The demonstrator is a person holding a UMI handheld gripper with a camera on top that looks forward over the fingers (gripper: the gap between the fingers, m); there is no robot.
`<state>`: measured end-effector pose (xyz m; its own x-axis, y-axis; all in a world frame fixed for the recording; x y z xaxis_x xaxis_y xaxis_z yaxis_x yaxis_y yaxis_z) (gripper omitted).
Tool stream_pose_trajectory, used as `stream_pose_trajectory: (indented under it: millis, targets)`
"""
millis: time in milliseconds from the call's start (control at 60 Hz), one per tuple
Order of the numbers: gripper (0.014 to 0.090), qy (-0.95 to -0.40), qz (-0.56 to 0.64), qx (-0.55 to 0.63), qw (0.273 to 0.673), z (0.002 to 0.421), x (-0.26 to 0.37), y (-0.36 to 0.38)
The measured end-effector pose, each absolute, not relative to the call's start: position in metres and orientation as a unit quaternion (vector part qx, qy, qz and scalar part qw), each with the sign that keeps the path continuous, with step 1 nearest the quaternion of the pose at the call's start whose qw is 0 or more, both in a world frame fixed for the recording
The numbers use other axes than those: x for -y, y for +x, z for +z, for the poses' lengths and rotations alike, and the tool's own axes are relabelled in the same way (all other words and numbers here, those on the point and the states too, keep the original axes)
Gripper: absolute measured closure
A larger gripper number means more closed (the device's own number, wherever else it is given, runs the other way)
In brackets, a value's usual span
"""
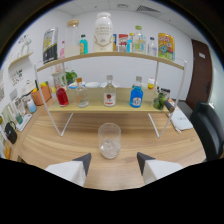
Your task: Make me a cup of Vodka Sunrise.
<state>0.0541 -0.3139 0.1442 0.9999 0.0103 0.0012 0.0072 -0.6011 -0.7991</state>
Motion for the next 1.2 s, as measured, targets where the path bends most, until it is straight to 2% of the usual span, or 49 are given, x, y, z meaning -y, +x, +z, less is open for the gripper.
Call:
stream_pose_trajectory:
  millis: [333, 450, 583, 833, 1067, 1200]
  targets:
    - [0.0185, -0.888, -0.015, -0.017, 0.459, 0.150, 0.333, 0.048]
    - [0.0204, -0.886, 0.008, -0.032, 0.462, 0.147, 0.344, 0.015]
    - [0.0203, -0.873, 0.037, -0.028, 0.485, 0.152, 0.337, -0.037]
    - [0.0207, -0.829, 0.058, -0.014, 0.557, 0.180, 0.266, -0.109]
    - [0.0205, -0.802, 0.058, -0.011, 0.595, 0.198, 0.186, -0.137]
    - [0.0241, -0.793, 0.049, 0.001, 0.607, 0.202, 0.150, -0.144]
